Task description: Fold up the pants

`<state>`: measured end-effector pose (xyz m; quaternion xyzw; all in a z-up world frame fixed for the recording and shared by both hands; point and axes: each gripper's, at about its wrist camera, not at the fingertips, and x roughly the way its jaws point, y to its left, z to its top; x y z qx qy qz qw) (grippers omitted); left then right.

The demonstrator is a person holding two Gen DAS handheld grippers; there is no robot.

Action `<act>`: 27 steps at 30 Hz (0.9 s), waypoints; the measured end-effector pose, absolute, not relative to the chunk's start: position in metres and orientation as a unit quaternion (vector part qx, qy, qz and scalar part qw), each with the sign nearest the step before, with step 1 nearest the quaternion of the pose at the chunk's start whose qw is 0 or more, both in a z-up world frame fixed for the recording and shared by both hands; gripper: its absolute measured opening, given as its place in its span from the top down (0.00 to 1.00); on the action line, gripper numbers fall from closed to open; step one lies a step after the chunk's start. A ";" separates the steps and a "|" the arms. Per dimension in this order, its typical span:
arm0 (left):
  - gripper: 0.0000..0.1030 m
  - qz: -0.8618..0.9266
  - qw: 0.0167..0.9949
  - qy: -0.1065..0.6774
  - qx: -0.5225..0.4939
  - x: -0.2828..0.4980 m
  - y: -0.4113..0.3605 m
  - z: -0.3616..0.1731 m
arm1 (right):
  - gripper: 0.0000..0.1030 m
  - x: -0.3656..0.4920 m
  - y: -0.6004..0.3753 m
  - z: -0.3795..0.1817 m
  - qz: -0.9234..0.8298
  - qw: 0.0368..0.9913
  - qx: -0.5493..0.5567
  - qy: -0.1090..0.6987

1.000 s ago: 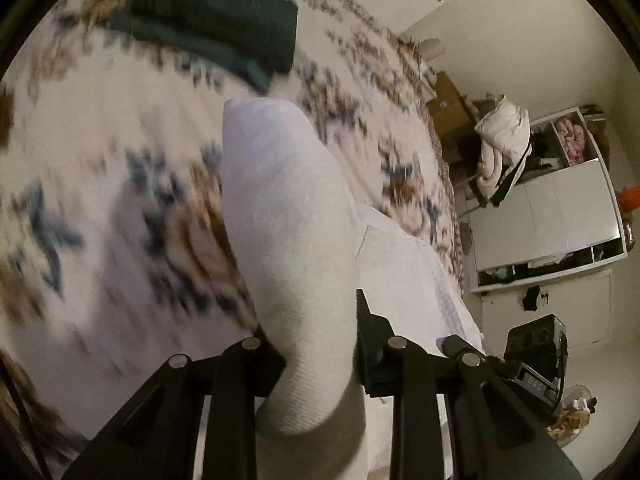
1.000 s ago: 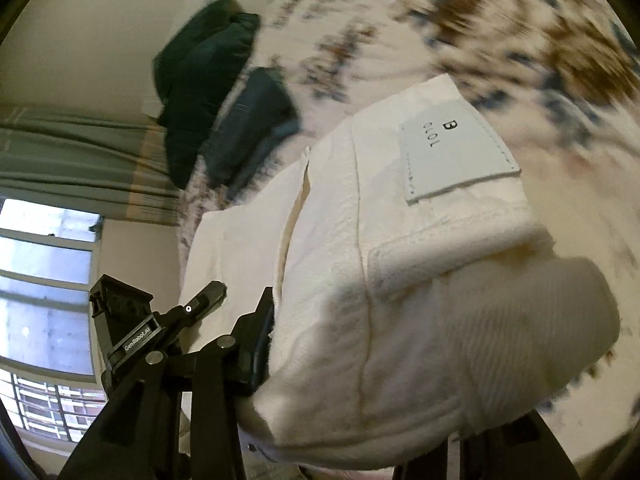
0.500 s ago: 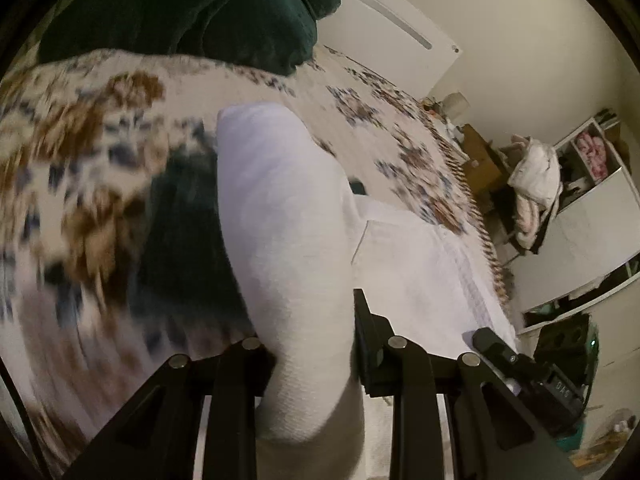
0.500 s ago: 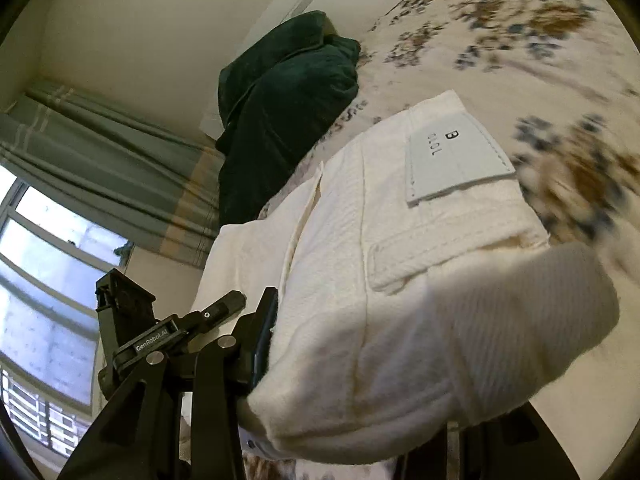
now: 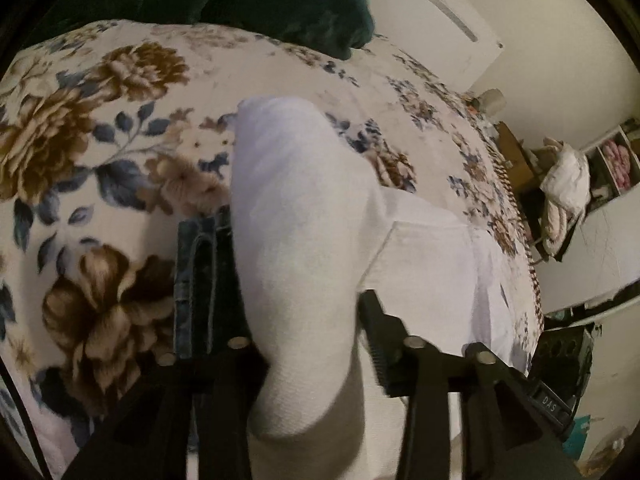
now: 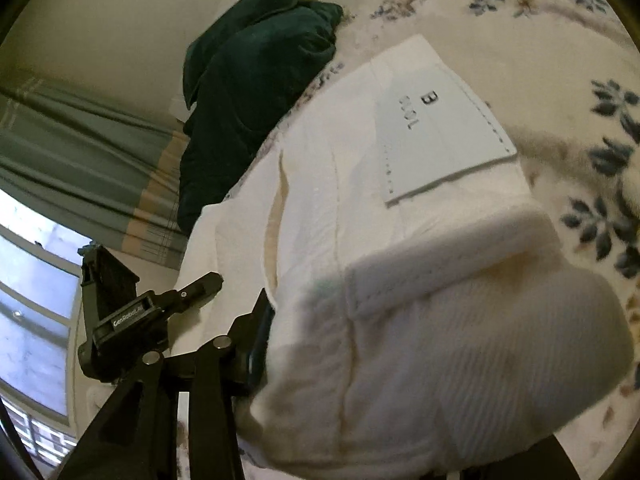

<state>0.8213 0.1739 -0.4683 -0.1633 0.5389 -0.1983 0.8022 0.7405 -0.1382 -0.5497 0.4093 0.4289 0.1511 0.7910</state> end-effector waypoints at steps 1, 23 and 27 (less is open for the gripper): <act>0.57 -0.186 0.804 0.540 -0.165 0.817 0.174 -0.463 | 0.51 0.743 -0.138 -0.548 0.150 0.787 0.406 0.440; 0.10 -0.011 0.866 0.500 -0.031 0.620 0.120 -0.340 | 0.08 0.616 -0.116 -0.372 -0.030 0.858 0.054 0.509; 0.10 0.011 0.877 0.480 -0.029 0.576 0.114 -0.295 | 0.08 0.569 -0.122 -0.319 -0.030 0.869 0.049 0.491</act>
